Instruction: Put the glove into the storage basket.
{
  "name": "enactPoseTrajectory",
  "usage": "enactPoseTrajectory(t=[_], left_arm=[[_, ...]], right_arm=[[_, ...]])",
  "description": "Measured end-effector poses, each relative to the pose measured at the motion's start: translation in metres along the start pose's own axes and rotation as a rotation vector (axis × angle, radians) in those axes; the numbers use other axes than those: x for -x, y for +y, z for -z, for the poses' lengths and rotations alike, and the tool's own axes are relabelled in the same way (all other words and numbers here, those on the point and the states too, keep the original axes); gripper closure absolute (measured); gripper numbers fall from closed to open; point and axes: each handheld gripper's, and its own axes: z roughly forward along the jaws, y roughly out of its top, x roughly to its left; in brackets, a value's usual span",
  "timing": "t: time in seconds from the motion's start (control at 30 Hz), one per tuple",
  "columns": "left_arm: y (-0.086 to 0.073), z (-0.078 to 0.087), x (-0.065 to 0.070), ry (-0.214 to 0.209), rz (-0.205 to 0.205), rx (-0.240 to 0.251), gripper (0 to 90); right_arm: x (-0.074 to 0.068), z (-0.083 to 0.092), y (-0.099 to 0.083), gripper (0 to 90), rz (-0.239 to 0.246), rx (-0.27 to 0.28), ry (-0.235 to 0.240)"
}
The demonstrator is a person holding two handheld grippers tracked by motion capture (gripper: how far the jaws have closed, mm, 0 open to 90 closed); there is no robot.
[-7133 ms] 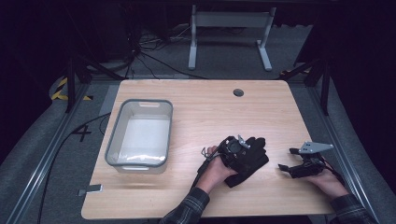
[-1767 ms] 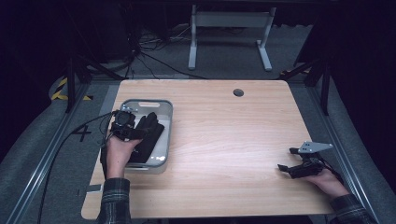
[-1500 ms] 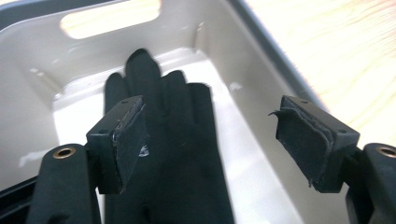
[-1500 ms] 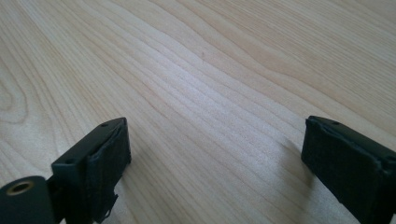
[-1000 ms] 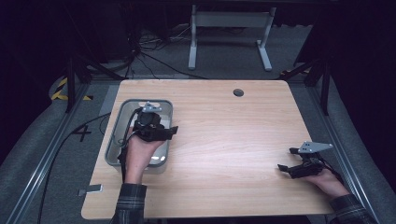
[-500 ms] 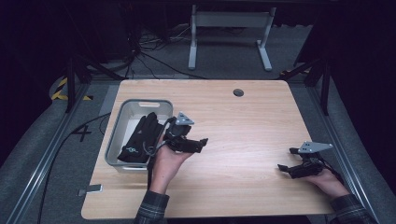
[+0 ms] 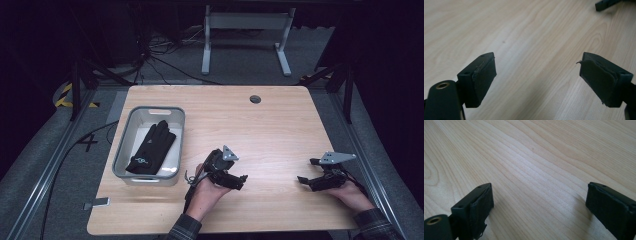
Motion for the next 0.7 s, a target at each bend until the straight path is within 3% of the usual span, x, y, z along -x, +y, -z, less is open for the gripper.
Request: enactPoseTrajectory(t=[0.13,0.23,0.53,0.67,0.7], left_arm=[[-0.007,-0.012,0.004,-0.002,-0.006,-0.021,12.9],[-0.011,-0.022,0.007,0.007,-0.016,-0.066,11.2],[-0.015,-0.029,0.007,0.023,-0.029,-0.098,10.7],[-0.017,-0.032,0.007,0.044,-0.062,-0.092,8.6],[-0.018,-0.033,0.008,0.055,-0.086,-0.095,7.4]], right_arm=[[0.000,0.000,0.000,8.2,0.000,0.000,0.000],[0.000,0.000,0.000,7.9,0.002,-0.003,0.001],[0.000,0.000,0.000,7.8,0.002,-0.003,0.002],[0.000,0.000,0.000,7.9,0.002,-0.003,0.001],[0.000,0.000,0.000,7.8,0.003,-0.003,0.002]])
